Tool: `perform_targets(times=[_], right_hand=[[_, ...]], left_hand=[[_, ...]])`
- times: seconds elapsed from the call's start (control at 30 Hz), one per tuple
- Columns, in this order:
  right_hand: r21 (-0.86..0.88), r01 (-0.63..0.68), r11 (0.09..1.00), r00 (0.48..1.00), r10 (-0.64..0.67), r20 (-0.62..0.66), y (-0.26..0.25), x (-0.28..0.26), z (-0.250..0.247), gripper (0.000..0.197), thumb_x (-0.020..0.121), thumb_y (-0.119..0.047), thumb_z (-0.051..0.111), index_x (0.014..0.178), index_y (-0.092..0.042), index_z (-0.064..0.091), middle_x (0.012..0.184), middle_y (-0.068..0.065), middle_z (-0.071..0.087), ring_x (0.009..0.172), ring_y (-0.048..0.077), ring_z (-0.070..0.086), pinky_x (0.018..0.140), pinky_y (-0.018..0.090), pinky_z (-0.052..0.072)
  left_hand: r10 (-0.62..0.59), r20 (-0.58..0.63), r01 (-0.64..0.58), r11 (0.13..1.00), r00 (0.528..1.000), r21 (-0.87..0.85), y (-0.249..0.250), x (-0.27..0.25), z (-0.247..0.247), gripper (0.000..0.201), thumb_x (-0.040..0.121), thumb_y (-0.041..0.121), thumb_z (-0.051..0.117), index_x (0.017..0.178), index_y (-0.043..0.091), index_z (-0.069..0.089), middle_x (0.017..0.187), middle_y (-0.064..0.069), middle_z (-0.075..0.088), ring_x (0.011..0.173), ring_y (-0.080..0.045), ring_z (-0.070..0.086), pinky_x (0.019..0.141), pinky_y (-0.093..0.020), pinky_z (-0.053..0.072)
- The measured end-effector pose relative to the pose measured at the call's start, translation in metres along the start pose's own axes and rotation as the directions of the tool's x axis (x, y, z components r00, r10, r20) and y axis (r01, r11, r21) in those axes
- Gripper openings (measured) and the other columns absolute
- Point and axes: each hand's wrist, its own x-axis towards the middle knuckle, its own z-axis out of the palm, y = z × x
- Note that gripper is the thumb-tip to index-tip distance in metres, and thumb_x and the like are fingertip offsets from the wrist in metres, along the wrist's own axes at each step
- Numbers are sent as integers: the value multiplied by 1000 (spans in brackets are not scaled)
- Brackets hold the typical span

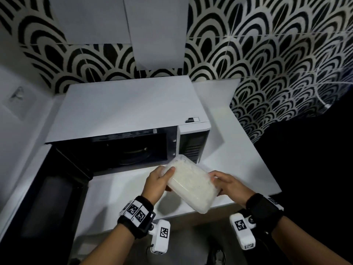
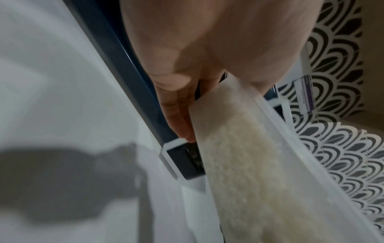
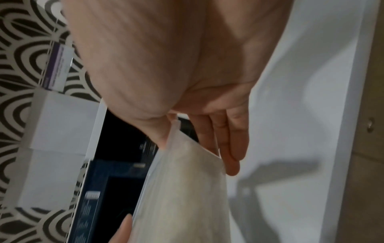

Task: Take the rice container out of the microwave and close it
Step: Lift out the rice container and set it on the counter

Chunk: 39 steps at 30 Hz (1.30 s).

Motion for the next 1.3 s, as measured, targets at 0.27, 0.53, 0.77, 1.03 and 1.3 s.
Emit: perform_targets(times=[0.27, 0.53, 0.77, 1.03, 1.3], right_hand=[[-17, -37, 999, 995, 35, -97, 28, -12, -124, 30, 103, -26, 41, 115, -12, 65, 98, 5, 66, 89, 13, 61, 73, 21, 49], [218, -90, 972, 957, 145, -250, 34, 21, -206, 41, 95, -51, 47, 120, -22, 62, 114, 7, 69, 106, 28, 66, 88, 47, 55], [196, -121, 973, 943, 174, -282, 6, 58, -229, 51, 97, -52, 42, 134, -20, 52, 127, 8, 63, 111, 26, 62, 66, 31, 52], [146, -130, 981, 957, 163, -242, -3, 120, -247, 58, 95, -54, 44, 134, -10, 48, 129, 12, 60, 115, 31, 59, 70, 35, 55], [28, -98, 995, 954, 102, -282, 1, 197, -269, 32, 96, -34, 40, 111, -10, 55, 122, 18, 60, 115, 35, 58, 101, 54, 48]], left_hand=[[-88, 91, 80, 994, 992, 80, 16, 26, 123, 23, 94, 33, 65, 101, 12, 60, 96, -10, 67, 79, -27, 69, 62, -43, 62], [-40, 22, 42, 993, 999, -113, 43, 58, 214, 28, 100, 19, 55, 128, 24, 53, 125, -13, 60, 94, -24, 67, 59, -37, 62], [-182, 2, 182, 981, 983, -65, 69, 104, 241, 41, 102, 23, 42, 143, 28, 45, 131, -9, 58, 115, -34, 60, 76, -47, 60], [-62, -189, 118, 945, 980, 304, 74, 171, 245, 37, 106, 34, 25, 123, 14, 51, 117, -11, 60, 103, -25, 55, 88, -30, 39], [-197, -276, 234, 966, 941, 109, 81, 224, 245, 40, 105, 26, 33, 139, 9, 45, 139, -18, 52, 104, -32, 57, 76, -53, 61]])
